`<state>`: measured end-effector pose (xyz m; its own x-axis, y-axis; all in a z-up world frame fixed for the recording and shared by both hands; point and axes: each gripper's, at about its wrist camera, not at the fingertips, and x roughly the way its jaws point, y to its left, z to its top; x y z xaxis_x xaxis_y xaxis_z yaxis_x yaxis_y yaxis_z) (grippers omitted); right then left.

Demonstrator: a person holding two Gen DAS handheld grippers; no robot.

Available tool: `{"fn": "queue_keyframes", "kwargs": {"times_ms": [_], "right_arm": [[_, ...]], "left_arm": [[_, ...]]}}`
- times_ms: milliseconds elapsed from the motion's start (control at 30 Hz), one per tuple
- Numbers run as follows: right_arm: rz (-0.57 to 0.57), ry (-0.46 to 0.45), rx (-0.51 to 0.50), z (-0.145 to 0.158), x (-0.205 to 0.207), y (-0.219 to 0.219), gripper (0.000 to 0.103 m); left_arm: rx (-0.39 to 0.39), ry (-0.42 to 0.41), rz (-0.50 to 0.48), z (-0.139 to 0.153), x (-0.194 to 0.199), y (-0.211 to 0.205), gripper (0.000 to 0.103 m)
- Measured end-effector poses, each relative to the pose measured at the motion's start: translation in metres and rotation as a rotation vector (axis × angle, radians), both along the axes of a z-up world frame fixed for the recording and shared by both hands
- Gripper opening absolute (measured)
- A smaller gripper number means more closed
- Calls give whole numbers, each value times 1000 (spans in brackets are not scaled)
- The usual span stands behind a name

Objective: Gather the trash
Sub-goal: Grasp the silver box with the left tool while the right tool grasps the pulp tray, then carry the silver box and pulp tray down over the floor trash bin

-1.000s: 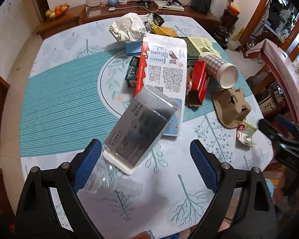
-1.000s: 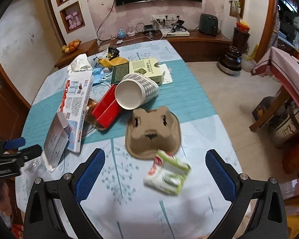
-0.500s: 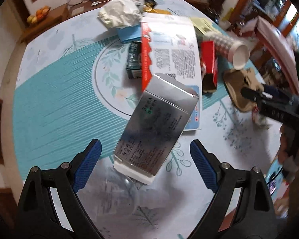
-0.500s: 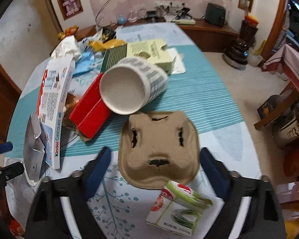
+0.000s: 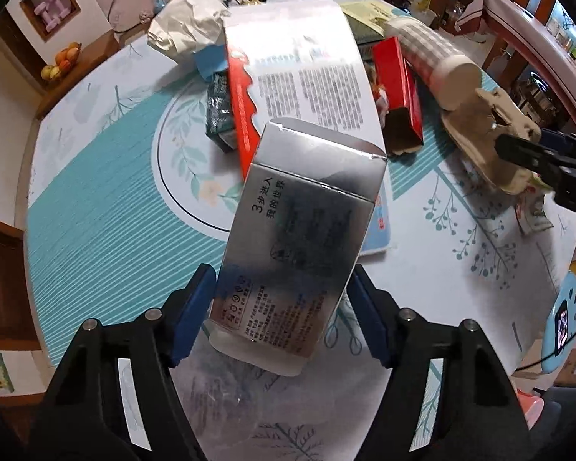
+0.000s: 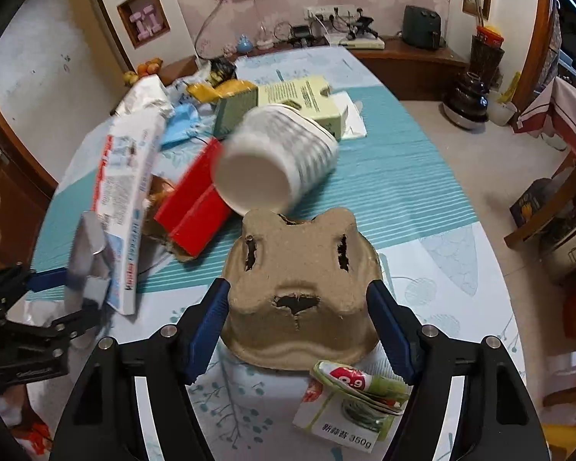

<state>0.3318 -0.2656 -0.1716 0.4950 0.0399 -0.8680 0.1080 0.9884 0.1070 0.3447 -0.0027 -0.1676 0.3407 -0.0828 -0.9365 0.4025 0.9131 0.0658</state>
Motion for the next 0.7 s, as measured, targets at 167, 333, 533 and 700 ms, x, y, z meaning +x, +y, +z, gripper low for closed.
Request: {"fn": "queue_keyframes", "kwargs": {"times_ms": [167, 333, 533, 700], "right_arm": [[9, -52, 10, 21, -16, 7, 73], [9, -83, 46, 44, -38, 15, 72], [10, -135, 71, 81, -75, 27, 72], [9, -184, 90, 114, -127, 36, 72]], "left_arm": [[2, -45, 17, 15, -7, 1, 63], [-18, -104, 29, 45, -24, 3, 63], [-64, -165, 42, 89, -45, 10, 62], [-117, -191, 24, 125, -85, 12, 62]]}}
